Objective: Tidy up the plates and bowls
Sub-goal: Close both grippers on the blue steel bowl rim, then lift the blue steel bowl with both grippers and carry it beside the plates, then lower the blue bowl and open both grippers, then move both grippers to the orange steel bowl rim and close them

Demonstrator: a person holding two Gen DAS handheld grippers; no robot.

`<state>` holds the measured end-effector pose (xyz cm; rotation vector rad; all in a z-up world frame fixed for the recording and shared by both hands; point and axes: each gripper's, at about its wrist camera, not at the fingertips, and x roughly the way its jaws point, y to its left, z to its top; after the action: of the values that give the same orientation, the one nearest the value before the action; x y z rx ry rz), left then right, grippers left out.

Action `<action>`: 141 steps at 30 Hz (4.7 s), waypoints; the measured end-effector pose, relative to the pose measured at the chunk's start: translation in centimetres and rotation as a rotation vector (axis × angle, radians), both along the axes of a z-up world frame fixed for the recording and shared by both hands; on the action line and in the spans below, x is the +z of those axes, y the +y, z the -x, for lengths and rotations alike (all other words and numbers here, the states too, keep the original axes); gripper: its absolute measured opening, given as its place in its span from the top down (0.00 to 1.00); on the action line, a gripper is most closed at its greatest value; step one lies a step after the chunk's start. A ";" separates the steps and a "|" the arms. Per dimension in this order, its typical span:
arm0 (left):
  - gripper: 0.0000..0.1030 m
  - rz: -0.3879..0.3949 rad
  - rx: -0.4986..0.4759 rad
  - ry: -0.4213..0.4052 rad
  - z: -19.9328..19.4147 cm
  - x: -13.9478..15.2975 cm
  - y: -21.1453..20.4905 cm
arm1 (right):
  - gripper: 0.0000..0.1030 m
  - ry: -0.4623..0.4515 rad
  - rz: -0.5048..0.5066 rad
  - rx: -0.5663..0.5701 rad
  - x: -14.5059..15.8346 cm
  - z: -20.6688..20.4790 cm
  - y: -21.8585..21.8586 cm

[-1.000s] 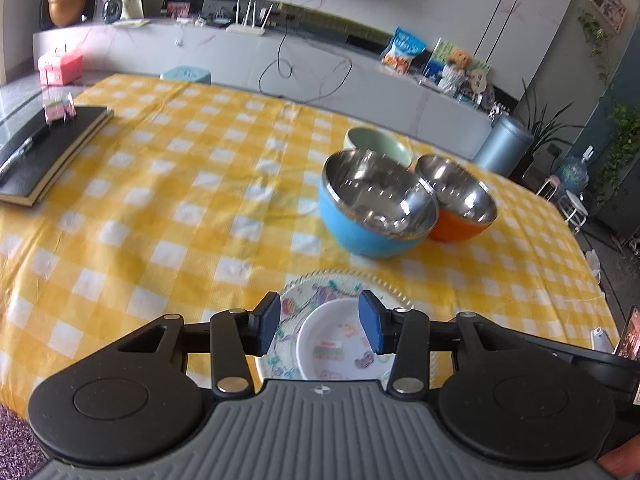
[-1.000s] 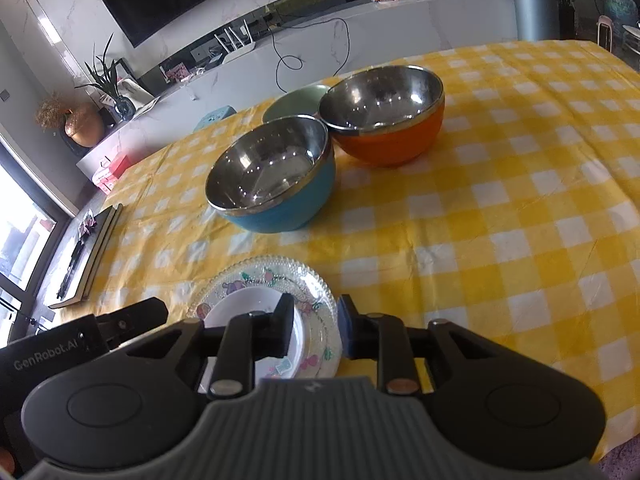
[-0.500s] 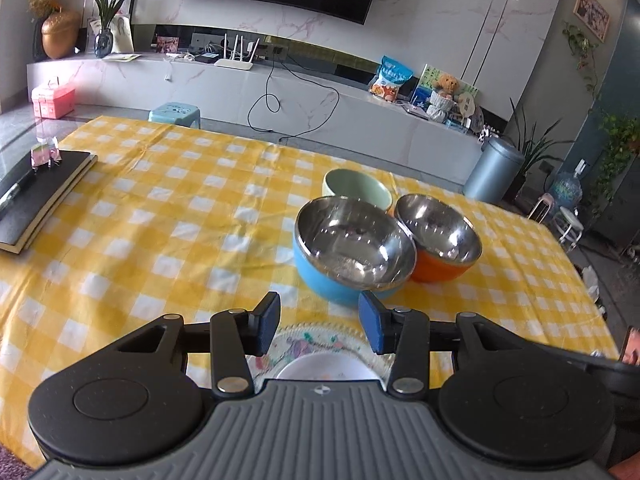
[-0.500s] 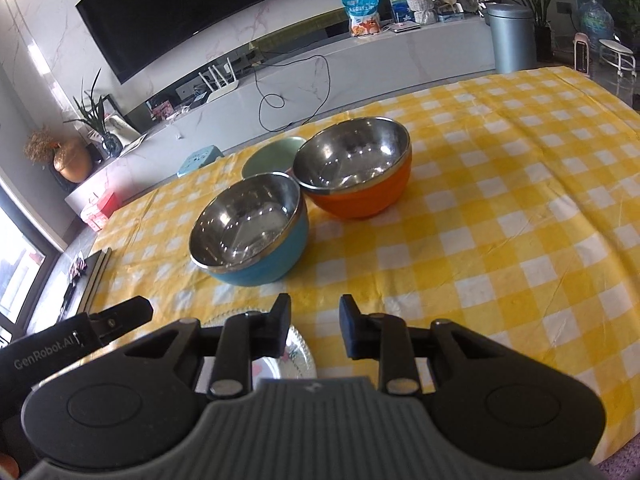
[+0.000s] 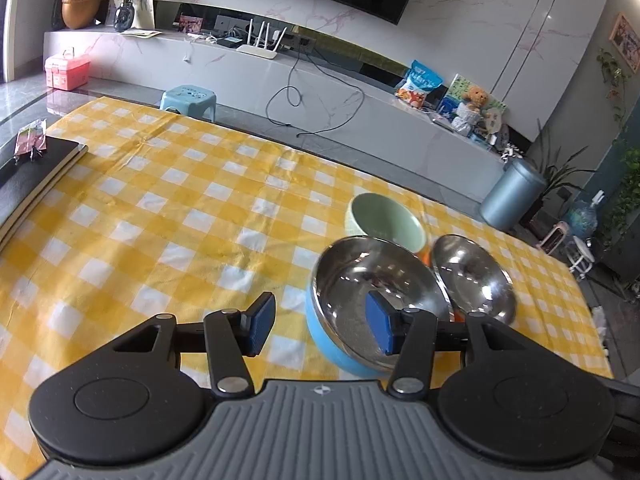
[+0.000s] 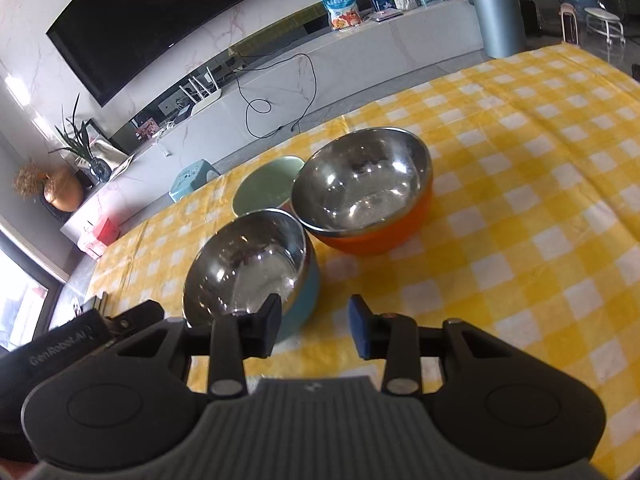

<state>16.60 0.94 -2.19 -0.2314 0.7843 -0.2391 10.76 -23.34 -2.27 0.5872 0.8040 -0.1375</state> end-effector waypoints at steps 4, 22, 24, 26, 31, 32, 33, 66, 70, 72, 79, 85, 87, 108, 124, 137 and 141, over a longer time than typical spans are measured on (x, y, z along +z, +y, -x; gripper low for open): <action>0.43 -0.048 0.003 0.014 -1.9 -1.5 -0.8 | 0.65 0.043 0.019 -0.017 -0.8 -2.4 0.8; 0.93 -0.068 -0.058 0.073 -5.0 -3.4 -2.5 | 0.80 0.135 -0.014 -0.021 -3.8 -6.1 1.7; 0.93 -0.072 -0.063 0.070 -4.9 -3.3 -2.5 | 0.80 0.138 -0.011 -0.023 -3.7 -6.1 1.8; 0.93 -0.071 -0.066 0.062 -4.6 -3.0 -2.5 | 0.82 0.146 -0.007 -0.028 -3.7 -6.1 1.8; 0.93 -0.065 -0.059 0.034 -3.2 -1.4 -1.8 | 0.83 0.117 -0.019 -0.017 -2.5 -5.1 2.0; 0.93 -0.061 -0.054 0.031 -2.9 -1.0 -1.6 | 0.83 0.113 -0.022 -0.015 -2.3 -4.8 2.0; 0.93 -0.059 -0.052 0.027 -2.5 -0.7 -1.5 | 0.83 0.108 -0.027 -0.011 -2.0 -4.5 2.1; 0.88 0.052 -0.189 0.220 8.6 -2.0 -5.9 | 0.92 0.149 0.026 -0.082 -0.2 9.2 -5.3; 0.88 0.058 -0.206 0.252 8.9 -2.8 -6.7 | 0.92 0.175 0.032 -0.103 -0.8 9.4 -5.9; 0.87 0.062 -0.216 0.263 8.9 -3.1 -7.0 | 0.92 0.185 0.031 -0.118 -1.0 9.6 -6.4; 0.86 0.057 -0.217 0.285 9.0 -3.7 -7.3 | 0.92 0.222 -0.001 -0.133 -2.0 9.7 -7.2; 0.85 0.059 -0.222 0.267 8.8 -3.6 -7.4 | 0.92 0.220 0.003 -0.135 -2.2 9.4 -7.2; 0.85 0.047 -0.226 0.259 8.8 -3.5 -7.6 | 0.92 0.217 0.004 -0.135 -2.3 9.3 -7.3; 0.57 -0.042 -0.240 0.111 9.3 -0.8 -7.5 | 0.66 0.101 0.188 -0.109 0.4 9.4 -5.9; 0.50 -0.149 -0.269 -0.019 5.6 2.1 -8.4 | 0.49 0.014 0.261 -0.071 1.9 7.5 -5.1; 0.49 -0.100 -0.276 0.012 -0.7 1.9 -9.9 | 0.45 0.030 0.180 -0.101 1.6 1.6 -7.2; 0.48 -0.111 -0.286 0.022 -2.7 1.3 -10.7 | 0.45 0.048 0.179 -0.108 1.3 -0.9 -7.4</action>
<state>19.33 -9.76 -0.85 -0.0160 0.8489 -0.4618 11.65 -30.71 -0.95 0.4598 0.7967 -0.3205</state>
